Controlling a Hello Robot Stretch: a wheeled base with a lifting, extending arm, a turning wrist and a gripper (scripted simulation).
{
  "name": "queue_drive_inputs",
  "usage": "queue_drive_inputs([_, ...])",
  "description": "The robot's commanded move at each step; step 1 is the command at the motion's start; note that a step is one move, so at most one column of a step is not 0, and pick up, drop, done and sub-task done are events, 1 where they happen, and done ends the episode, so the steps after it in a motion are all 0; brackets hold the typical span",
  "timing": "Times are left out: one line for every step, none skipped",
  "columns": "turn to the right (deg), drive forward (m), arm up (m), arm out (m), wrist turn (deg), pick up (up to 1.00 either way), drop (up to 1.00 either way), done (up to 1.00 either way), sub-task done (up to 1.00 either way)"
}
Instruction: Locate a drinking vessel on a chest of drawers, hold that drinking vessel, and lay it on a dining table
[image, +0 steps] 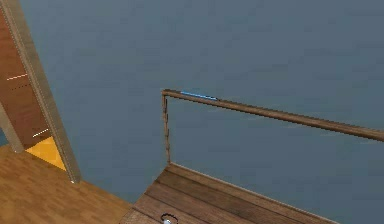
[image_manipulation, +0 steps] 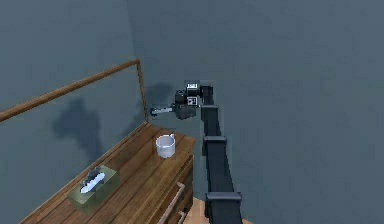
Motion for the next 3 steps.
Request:
queue_drive_inputs([0.0, 0.00, -0.30, 0.00, 0.0, 0.00, 0.00, 0.00, 0.00])
queue_drive_inputs([0.0, 0.00, 0.00, 0.00, 0.0, 1.00, 0.00, 0.00, 0.00])
queue_drive_inputs([0.0, 0.00, 0.10, 0.00, 0.0, 0.00, 0.00, 0.00, 0.00])
